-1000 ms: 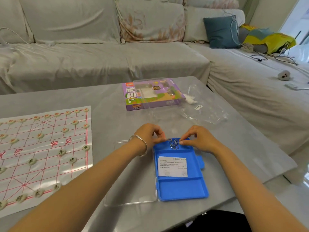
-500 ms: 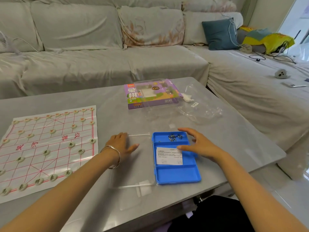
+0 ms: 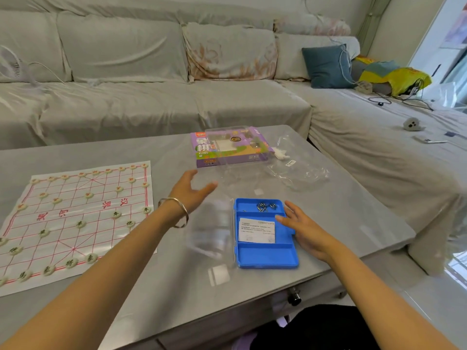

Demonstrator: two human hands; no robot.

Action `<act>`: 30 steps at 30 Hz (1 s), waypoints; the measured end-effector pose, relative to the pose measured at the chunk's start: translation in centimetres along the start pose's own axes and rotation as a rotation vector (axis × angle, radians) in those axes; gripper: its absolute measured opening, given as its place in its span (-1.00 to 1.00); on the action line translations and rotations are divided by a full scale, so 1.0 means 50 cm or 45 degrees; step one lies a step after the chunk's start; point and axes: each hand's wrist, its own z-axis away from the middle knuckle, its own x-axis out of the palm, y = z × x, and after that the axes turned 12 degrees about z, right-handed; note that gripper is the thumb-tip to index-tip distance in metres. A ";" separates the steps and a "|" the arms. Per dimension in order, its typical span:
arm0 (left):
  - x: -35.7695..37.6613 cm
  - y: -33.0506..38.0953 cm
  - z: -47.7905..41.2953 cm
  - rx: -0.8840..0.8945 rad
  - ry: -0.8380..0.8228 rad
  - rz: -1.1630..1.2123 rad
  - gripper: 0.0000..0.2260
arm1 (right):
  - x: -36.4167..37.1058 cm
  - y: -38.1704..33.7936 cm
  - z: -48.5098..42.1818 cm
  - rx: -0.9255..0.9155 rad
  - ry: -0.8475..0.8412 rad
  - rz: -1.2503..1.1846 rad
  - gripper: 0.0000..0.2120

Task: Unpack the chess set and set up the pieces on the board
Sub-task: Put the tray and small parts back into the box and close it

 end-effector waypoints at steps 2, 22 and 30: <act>0.017 0.052 0.021 0.037 -0.135 0.396 -0.56 | -0.001 -0.002 -0.007 0.042 -0.016 -0.274 -0.26; 0.185 -0.138 0.059 0.425 -0.366 -0.307 -0.49 | -0.005 0.007 -0.024 0.194 0.143 -0.225 -0.72; 0.183 -0.148 0.059 0.125 -0.183 0.198 -0.07 | 0.024 -0.015 -0.036 0.223 -0.020 -0.038 -0.66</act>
